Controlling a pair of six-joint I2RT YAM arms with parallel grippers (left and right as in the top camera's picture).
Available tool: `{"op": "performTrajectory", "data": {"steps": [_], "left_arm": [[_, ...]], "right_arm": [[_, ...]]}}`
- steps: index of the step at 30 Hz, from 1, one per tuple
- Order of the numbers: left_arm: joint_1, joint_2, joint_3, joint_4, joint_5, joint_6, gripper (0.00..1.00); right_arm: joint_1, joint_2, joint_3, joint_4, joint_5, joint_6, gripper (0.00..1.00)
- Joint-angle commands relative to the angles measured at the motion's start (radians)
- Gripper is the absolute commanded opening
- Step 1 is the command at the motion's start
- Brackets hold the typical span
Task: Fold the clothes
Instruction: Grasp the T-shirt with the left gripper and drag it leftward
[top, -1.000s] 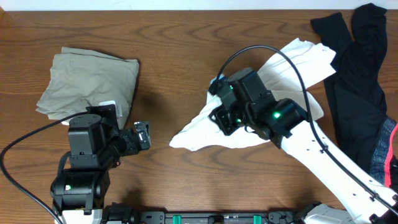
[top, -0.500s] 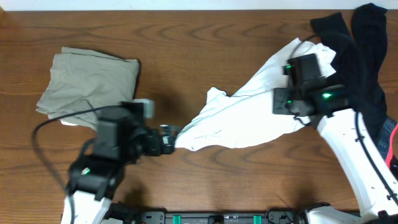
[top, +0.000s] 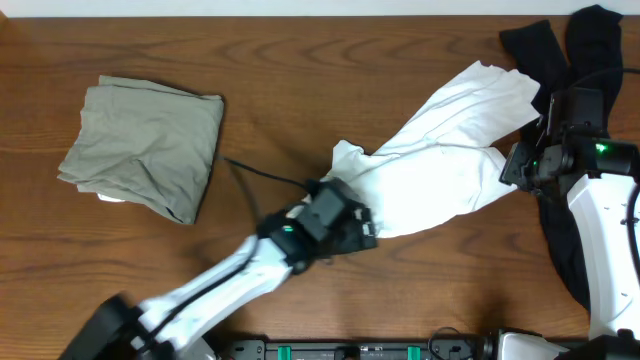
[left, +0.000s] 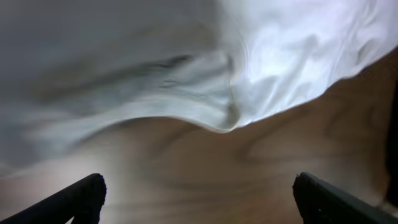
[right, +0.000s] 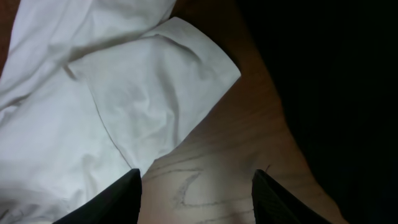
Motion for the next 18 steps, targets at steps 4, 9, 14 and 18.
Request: {"op": "performTrajectory", "data": {"steps": [4, 9, 14, 18], "left_arm": [[-0.084, 0.149, 0.017, 0.240, -0.009, -0.288, 0.98], [-0.100, 0.259, 0.017, 0.354, -0.008, -0.440, 1.00], [-0.100, 0.334, 0.017, 0.380, -0.008, -0.574, 0.98], [-0.100, 0.360, 0.017, 0.480, -0.009, -0.573, 0.83]], "right_arm": [[-0.007, -0.010, 0.002, -0.005, -0.019, -0.039, 0.56], [-0.007, -0.010, 0.002, -0.016, -0.026, -0.062, 0.56], [-0.007, -0.010, 0.002, -0.027, -0.026, -0.072, 0.56], [-0.007, -0.010, 0.002, -0.030, -0.026, -0.076, 0.56]]}}
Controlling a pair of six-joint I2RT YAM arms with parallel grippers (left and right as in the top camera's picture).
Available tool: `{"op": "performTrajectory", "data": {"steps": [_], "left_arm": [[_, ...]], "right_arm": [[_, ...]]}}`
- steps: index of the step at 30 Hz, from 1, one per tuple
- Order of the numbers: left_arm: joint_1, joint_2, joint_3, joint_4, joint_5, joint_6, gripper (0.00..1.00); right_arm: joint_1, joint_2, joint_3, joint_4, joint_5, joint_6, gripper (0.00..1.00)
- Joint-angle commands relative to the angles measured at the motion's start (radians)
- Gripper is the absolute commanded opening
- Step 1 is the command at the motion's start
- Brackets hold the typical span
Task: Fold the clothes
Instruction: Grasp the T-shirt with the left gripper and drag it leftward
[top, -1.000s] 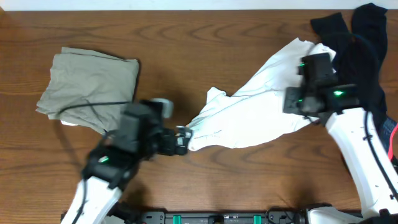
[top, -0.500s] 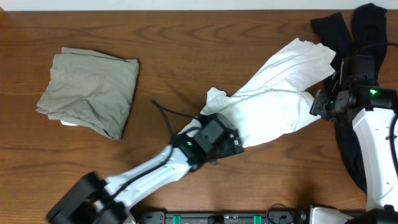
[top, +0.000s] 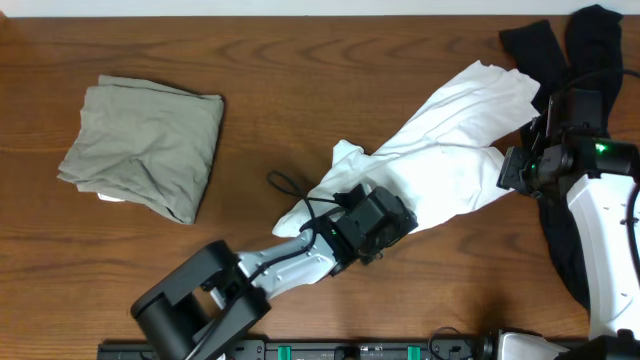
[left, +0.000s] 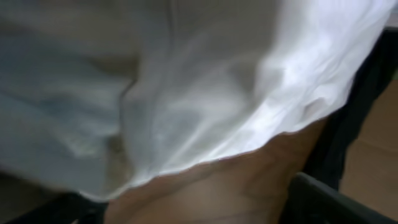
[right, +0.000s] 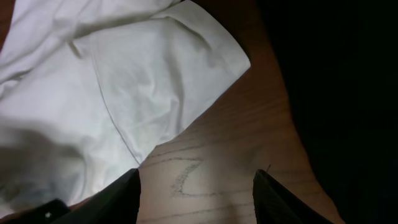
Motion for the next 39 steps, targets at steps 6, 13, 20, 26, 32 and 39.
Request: {"op": "performTrajectory", "data": {"steps": [6, 13, 20, 26, 32, 39], "left_arm": [[0.000, 0.052, -0.010, 0.033, -0.038, -0.061, 0.41], [0.011, 0.051, -0.010, -0.036, -0.079, 0.004, 0.06], [0.062, 0.026, -0.010, -0.203, -0.084, 0.204, 0.06], [0.155, -0.106, -0.010, -0.446, -0.113, 0.414, 0.06], [0.304, -0.356, -0.010, -0.720, -0.307, 0.560, 0.06], [0.576, -0.642, -0.010, -0.818, -0.350, 0.697, 0.06]], "right_arm": [[-0.007, -0.010, 0.002, -0.011, -0.002, -0.019, 0.56], [-0.007, -0.010, 0.002, -0.015, -0.002, -0.019, 0.56], [-0.007, -0.010, 0.002, -0.018, -0.002, -0.019, 0.57], [-0.007, -0.010, 0.002, -0.013, -0.002, -0.019, 0.58], [-0.007, -0.010, 0.002, 0.002, -0.002, -0.018, 0.61], [-0.008, -0.010, 0.002, 0.005, -0.002, -0.018, 0.61]]}}
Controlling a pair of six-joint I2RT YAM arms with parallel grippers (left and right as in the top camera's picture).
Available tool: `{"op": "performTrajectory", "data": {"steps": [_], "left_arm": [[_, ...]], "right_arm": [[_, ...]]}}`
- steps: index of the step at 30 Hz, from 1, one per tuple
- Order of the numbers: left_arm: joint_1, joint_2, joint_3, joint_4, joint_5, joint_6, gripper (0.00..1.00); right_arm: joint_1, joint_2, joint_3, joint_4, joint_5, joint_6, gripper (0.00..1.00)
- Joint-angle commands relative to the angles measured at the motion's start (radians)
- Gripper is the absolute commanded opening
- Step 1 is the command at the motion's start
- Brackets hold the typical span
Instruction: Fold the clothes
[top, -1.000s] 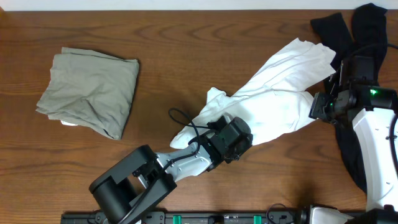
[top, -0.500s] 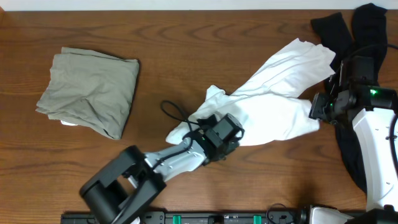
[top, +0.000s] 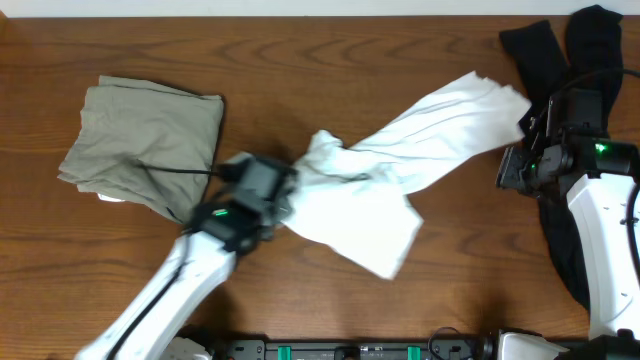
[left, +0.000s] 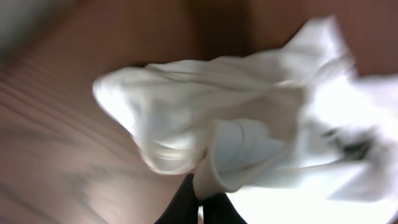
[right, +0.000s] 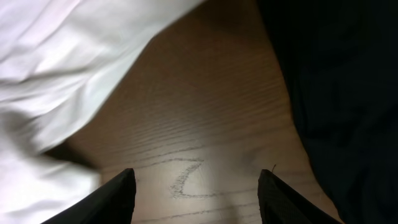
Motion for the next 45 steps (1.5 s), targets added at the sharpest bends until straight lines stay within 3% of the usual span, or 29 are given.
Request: {"op": "performTrajectory", "data": {"steps": [1, 3, 5, 6, 8, 14, 18, 24, 29, 39, 45], "left_arm": [[0.105, -0.089, -0.005, -0.015, -0.047, 0.095, 0.08], [0.144, -0.119, -0.005, -0.017, 0.000, 0.109, 0.42], [0.149, -0.121, -0.005, -0.023, 0.030, 0.141, 0.67], [0.147, -0.117, -0.006, -0.037, 0.031, 0.143, 0.75], [0.147, -0.103, -0.007, -0.071, 0.031, 0.143, 0.82], [0.147, -0.040, -0.014, -0.172, 0.069, 0.125, 0.83], [0.147, 0.022, -0.053, -0.180, 0.158, 0.026, 0.83], [0.147, 0.145, -0.160, 0.028, 0.304, -0.066, 0.82], [0.147, 0.247, -0.191, 0.158, 0.256, -0.051, 0.82], [0.147, 0.302, -0.191, 0.278, 0.216, -0.030, 0.81], [0.147, 0.303, -0.191, 0.278, 0.216, -0.031, 0.48]], "right_arm": [[-0.007, -0.010, 0.002, 0.000, 0.000, -0.014, 0.61], [-0.007, -0.010, 0.002, 0.000, 0.000, -0.014, 0.61], [-0.007, -0.010, 0.002, 0.000, 0.000, -0.014, 0.61], [-0.007, -0.010, 0.002, -0.001, 0.000, -0.014, 0.61], [-0.007, -0.010, 0.002, -0.001, 0.000, -0.014, 0.61], [-0.007, -0.010, 0.002, -0.002, 0.000, -0.014, 0.61], [-0.007, -0.010, 0.002, -0.001, 0.000, -0.014, 0.61], [-0.007, -0.010, 0.002, -0.004, 0.000, -0.014, 0.62], [-0.007, -0.010, 0.002, -0.016, 0.000, -0.014, 0.62], [-0.007, -0.010, 0.002, -0.016, 0.000, -0.015, 0.62], [-0.007, -0.010, 0.002, -0.016, 0.000, -0.015, 0.62]]}}
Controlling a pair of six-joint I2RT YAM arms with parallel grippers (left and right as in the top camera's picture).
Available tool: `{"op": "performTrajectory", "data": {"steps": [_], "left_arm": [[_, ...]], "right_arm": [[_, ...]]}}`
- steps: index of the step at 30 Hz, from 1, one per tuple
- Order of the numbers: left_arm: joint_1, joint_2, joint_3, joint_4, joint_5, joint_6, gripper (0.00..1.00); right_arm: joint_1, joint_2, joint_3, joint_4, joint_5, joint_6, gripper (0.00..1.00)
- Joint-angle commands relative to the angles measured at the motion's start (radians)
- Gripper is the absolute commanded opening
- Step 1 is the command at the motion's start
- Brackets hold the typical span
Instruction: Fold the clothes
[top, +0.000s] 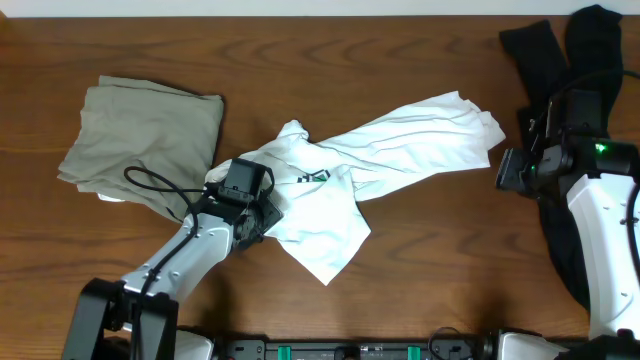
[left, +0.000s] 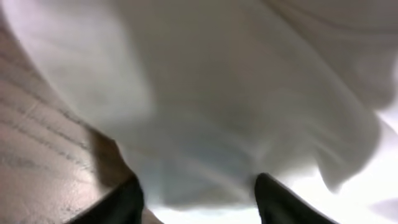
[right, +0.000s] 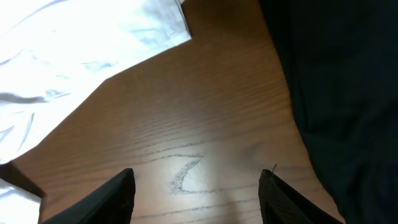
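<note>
A crumpled white shirt (top: 400, 140) lies across the middle of the table, with one flap reaching toward the front edge. At the shirt's left edge my left gripper (top: 257, 215) stands open. In the left wrist view white cloth (left: 217, 81) fills the frame, and the left gripper (left: 198, 180) has its fingers apart against it. To the right of the shirt my right gripper (top: 508, 172) is open over bare wood (right: 196, 172). The shirt's right end (right: 93, 50) shows at the upper left of the right wrist view.
A folded olive garment (top: 140, 145) lies at the left of the table. At the far right a black garment (top: 545, 50) runs down beside my right arm, and it fills the right side of the right wrist view (right: 336, 74). The wooden table (top: 450, 280) shows bare in front.
My left gripper was shut on the shirt's left end and is now open at that edge. The shirt lies flatter, and its right end sits further left. The right arm has not moved.
My left gripper was open at the shirt's front edge near the table's middle, then in against the cloth. Later it was shut on the shirt further left, with the shirt drawn leftward. Now the shirt rests there, released. The right gripper stayed open throughout.
</note>
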Motion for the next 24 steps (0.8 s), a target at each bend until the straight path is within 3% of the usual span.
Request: {"op": "performTrajectory", "data": {"steps": [1, 5, 14, 20, 24], "left_arm": [[0.003, 0.022, -0.011, -0.008, -0.010, 0.009, 0.47], [0.003, 0.022, -0.011, -0.008, -0.009, 0.009, 0.42], [0.003, 0.021, -0.011, -0.064, -0.008, 0.010, 0.06], [0.004, -0.060, -0.009, -0.148, 0.033, 0.092, 0.07], [0.005, -0.214, -0.005, -0.285, 0.017, 0.122, 0.06]], "right_arm": [[-0.007, -0.010, 0.002, -0.001, 0.000, -0.014, 0.62], [-0.007, -0.010, 0.002, -0.002, 0.000, -0.014, 0.62], [-0.007, -0.010, 0.002, -0.005, 0.000, -0.014, 0.62], [-0.006, -0.010, 0.002, -0.004, -0.001, -0.014, 0.63], [-0.006, -0.010, -0.008, 0.000, -0.004, -0.014, 0.63]]}}
